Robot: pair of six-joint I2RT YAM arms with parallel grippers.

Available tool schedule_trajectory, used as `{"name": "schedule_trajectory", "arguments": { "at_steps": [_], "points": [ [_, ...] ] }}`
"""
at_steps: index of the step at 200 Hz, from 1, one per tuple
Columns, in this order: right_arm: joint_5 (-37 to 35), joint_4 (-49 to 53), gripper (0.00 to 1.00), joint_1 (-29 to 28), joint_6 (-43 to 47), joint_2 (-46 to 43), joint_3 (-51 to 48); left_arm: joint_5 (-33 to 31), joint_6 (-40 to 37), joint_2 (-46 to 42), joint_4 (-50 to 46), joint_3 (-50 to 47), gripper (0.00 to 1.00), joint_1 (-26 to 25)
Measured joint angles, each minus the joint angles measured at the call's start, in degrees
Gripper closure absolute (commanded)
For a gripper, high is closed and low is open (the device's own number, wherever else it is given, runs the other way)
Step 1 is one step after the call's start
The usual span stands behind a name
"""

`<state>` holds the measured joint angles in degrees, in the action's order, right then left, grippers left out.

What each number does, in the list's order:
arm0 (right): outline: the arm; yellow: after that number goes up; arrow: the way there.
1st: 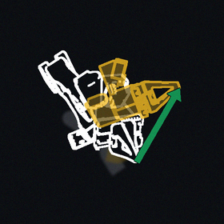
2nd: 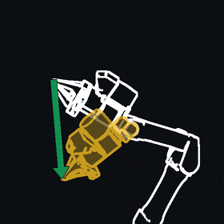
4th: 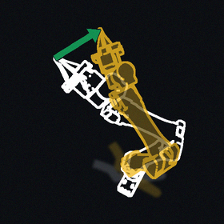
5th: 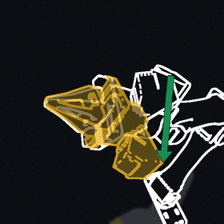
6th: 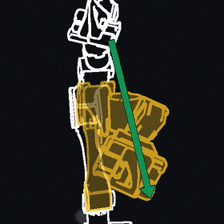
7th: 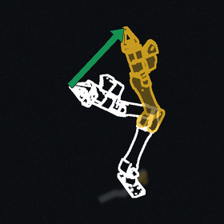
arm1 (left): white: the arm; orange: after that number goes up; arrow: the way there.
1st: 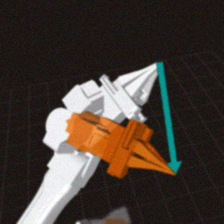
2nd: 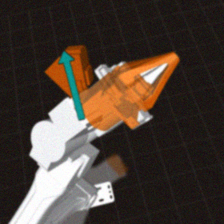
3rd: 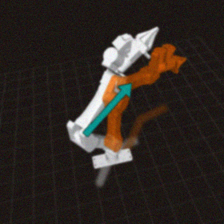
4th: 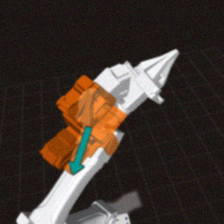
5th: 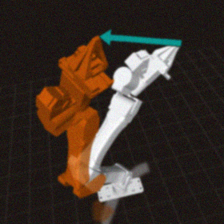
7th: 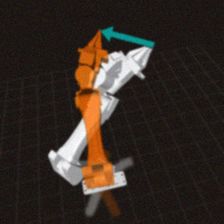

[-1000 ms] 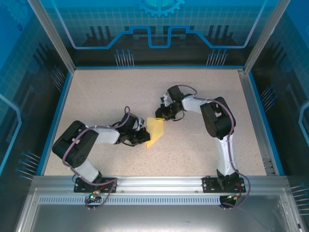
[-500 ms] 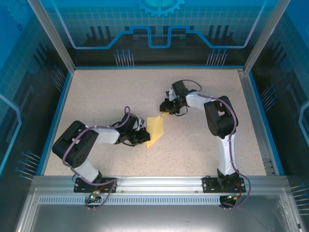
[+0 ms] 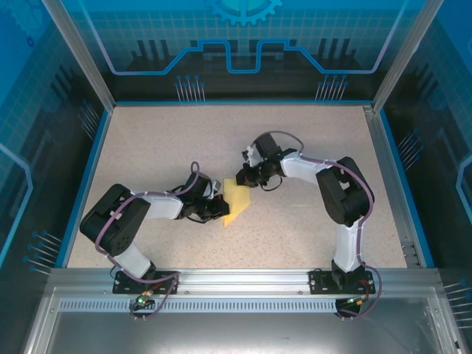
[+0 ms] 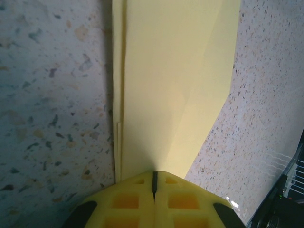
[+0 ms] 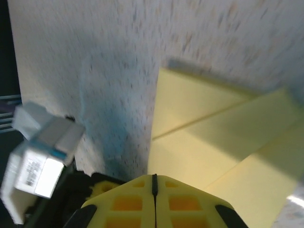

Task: Fold a paper plane with a square sheet of paper (pick it up from the middle)
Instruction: Fourth fold the wing at the center of the table.

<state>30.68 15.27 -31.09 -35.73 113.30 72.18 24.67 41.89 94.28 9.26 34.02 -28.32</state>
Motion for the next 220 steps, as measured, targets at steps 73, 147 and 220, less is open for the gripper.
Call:
{"name": "schedule_trajectory", "arguments": {
  "at_steps": [73, 147, 220],
  "points": [
    [-0.2, -3.4, 0.98, -4.2, -3.0, 0.0, -7.0, -0.2, 0.0, 0.0, -0.7, 0.3, 1.00, -0.1],
    [-0.2, -4.6, 0.98, -5.8, -3.9, 0.0, -7.7, -0.3, 0.0, 0.0, -0.7, 0.3, 1.00, -0.1],
    [-2.0, -4.4, 0.97, -6.1, -3.9, 0.1, -8.3, -0.3, 0.0, 0.0, -0.7, 0.3, 1.00, -0.1]
  ]
}}
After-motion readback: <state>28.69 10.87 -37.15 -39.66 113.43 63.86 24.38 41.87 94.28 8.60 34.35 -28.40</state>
